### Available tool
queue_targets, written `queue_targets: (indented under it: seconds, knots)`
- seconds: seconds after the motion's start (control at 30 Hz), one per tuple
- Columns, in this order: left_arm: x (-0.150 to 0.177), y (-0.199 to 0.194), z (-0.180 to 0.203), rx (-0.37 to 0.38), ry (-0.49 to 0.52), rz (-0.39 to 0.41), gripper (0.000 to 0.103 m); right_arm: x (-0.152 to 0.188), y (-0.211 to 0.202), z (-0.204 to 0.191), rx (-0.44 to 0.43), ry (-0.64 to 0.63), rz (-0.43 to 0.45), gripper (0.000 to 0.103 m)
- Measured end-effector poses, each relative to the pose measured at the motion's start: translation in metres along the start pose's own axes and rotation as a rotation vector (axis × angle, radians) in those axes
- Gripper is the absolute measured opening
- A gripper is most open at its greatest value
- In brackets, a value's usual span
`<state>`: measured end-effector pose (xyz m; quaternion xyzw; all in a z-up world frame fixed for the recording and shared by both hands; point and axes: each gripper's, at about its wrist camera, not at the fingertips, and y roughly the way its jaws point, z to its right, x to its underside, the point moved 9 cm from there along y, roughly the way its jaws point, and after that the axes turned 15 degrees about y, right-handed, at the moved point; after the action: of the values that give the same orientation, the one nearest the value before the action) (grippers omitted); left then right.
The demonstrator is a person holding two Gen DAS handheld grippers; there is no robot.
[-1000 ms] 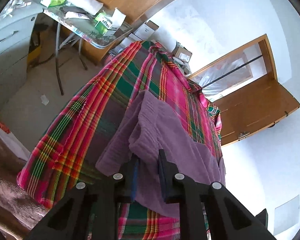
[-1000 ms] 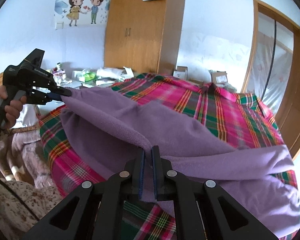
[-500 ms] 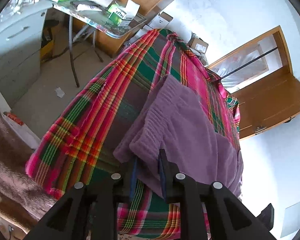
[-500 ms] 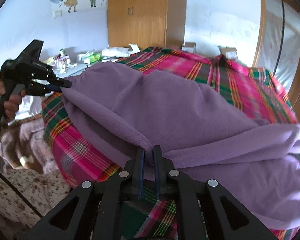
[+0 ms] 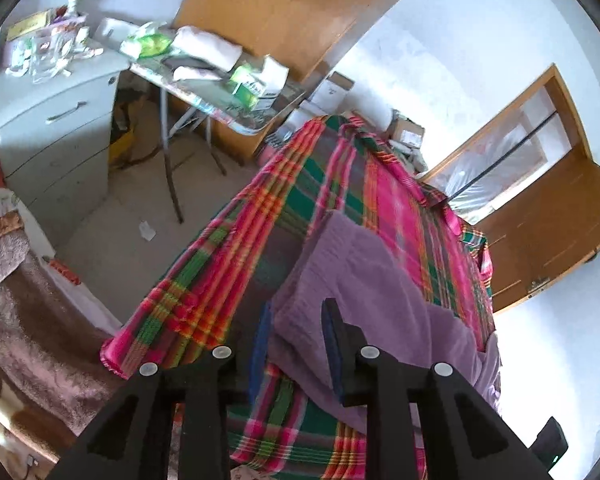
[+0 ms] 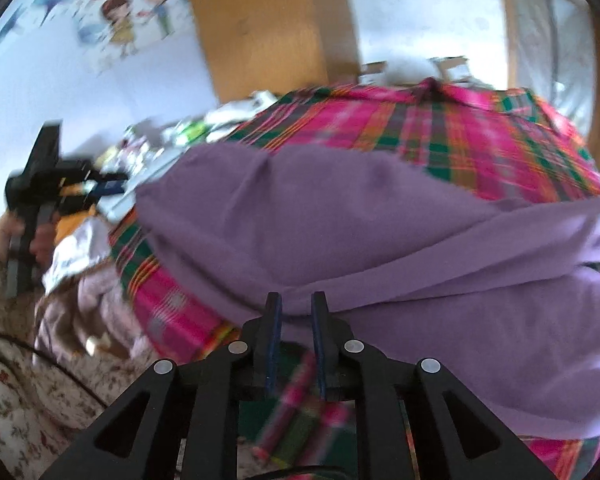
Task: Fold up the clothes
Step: 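Lay the folded garment onto the bed and open both tools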
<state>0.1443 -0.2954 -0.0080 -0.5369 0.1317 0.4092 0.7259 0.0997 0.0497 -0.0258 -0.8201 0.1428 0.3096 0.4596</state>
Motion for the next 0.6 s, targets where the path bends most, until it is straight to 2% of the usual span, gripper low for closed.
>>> queue_targets:
  seconds: [0.07,0.2,0.4,0.47,0.6]
  knots:
    - [-0.002,0.004,0.019,0.018,0.071,0.001,0.026,-0.009,-0.008,0.02,0.038,0.058,0.037,0.015]
    - [-0.003,0.022,0.07,0.155,0.177,-0.021,0.026,-0.027,-0.027,0.062,0.132,0.169,0.113,0.015]
    - [0.015,0.056,0.153,0.339,0.375,-0.118,0.026,-0.058,-0.068,0.121,0.284,0.268,0.22,0.016]
    - [0.027,0.067,0.175,0.387,0.431,-0.156,0.026,-0.066,-0.065,0.133,0.289,0.301,0.211,0.023]
    - [0.053,0.086,0.215,0.467,0.52,-0.25,0.027,-0.08,-0.045,0.151,0.303,0.351,0.186,0.024]
